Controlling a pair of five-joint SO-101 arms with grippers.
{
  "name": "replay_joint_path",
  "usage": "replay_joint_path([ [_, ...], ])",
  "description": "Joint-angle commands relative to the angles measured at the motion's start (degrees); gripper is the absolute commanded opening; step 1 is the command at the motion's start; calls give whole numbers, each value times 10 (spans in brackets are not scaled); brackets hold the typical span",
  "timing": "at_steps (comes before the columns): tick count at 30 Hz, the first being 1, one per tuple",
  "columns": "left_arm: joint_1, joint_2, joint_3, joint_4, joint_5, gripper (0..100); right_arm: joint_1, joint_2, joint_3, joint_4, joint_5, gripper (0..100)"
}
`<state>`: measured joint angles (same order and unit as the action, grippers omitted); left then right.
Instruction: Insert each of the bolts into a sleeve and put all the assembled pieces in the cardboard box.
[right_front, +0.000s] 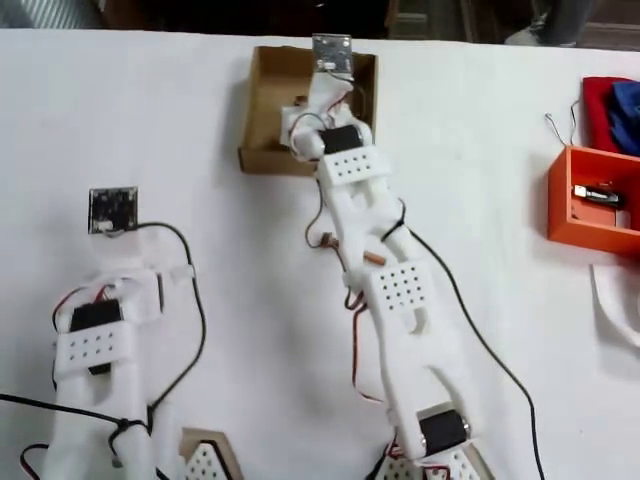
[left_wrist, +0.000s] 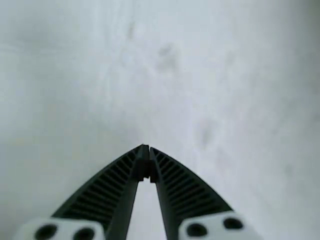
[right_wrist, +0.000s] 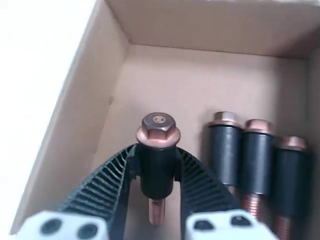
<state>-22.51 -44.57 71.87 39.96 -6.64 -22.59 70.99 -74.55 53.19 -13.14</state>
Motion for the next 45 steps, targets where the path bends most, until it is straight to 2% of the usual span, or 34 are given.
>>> replay_joint_path([
  [1,-3,0,-2,-6,-3,31,-10,-11,-7,-23,5,22],
  [14,-3,0,-2,-6,-3,31,13,-13,-7,-22,6,22],
  [19,-3,0,-2,-6,-3,31,11,-15,-8,-20,57,22],
  [33,-3,0,-2,-9,-3,31,39,-15,-10,-11,57,23],
  [42,-3,0,-2,-8,-3,31,31,-15,-8,-5,56,23],
  [45,-3,0,-2,-8,-3,31,32,-15,-12,-4,23,23],
])
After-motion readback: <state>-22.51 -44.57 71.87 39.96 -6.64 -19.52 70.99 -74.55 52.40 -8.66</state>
